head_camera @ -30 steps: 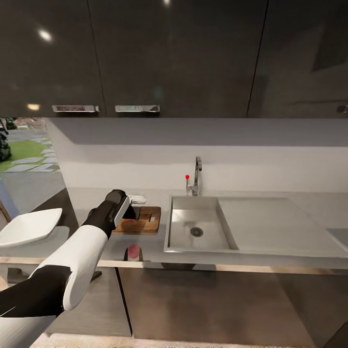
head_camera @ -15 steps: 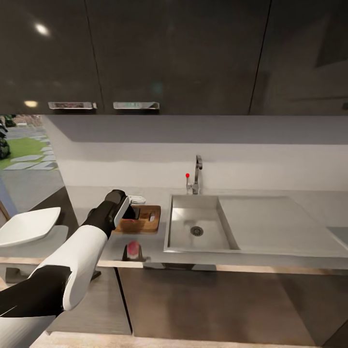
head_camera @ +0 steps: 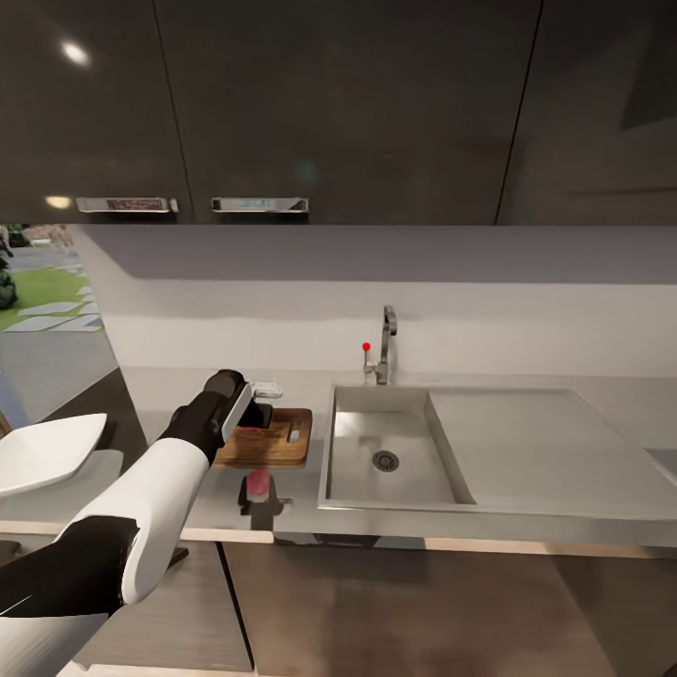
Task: In the kitchen, take the Vidalia onion out of the sink, dice it on the chopping board with the paring knife, put the diced onion into the bowl on the countertop, then place both the paring knife and the chopping board into the sink.
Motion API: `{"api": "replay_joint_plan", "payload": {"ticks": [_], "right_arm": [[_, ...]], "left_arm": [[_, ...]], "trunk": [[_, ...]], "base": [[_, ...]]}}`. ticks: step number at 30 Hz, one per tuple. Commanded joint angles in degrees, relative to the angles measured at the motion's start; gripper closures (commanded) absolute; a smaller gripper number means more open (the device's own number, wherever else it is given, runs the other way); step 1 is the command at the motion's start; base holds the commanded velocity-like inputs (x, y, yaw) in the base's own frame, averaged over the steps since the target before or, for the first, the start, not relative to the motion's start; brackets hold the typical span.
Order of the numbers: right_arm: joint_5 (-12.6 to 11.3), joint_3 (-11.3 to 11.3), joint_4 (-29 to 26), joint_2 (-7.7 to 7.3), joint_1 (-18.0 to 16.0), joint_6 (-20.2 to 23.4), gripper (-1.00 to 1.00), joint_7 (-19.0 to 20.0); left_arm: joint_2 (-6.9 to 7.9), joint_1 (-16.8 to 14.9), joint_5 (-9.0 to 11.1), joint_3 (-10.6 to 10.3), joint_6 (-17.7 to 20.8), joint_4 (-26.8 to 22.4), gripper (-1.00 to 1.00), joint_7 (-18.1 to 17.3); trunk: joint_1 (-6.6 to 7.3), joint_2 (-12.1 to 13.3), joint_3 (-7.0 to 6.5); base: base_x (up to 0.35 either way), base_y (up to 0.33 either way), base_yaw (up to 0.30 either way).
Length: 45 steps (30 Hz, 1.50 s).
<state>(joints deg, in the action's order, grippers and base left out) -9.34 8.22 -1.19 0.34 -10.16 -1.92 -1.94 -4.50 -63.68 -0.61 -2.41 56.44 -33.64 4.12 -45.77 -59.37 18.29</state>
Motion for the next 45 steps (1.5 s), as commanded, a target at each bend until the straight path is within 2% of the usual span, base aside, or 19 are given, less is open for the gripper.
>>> {"api": "replay_joint_plan", "payload": {"ticks": [1, 13, 45], "right_arm": [[-0.59, 0.49, 0.05, 0.00, -0.04, -0.19, -1.00, -0.17], [-0.59, 0.49, 0.05, 0.00, -0.04, -0.19, -1.00, -0.17], [-0.59, 0.49, 0.05, 0.01, -0.04, -0.19, -1.00, -0.17]], "left_arm": [[0.01, -0.04, -0.09, -0.14, 0.25, -0.01, 1.00, 0.10], [0.16, -0.04, -0.10, -0.14, 0.25, 0.15, 1.00, 0.09], [0.20, -0.04, -0.18, -0.14, 0.20, 2.06, 1.00, -0.08]], "trunk": [[0.00, -0.05, 0.07], [0.00, -0.05, 0.45], [0.00, -0.05, 3.08]], "base": [[0.007, 0.000, 0.000], [0.001, 0.000, 0.000], [0.047, 0.029, 0.000]]}}
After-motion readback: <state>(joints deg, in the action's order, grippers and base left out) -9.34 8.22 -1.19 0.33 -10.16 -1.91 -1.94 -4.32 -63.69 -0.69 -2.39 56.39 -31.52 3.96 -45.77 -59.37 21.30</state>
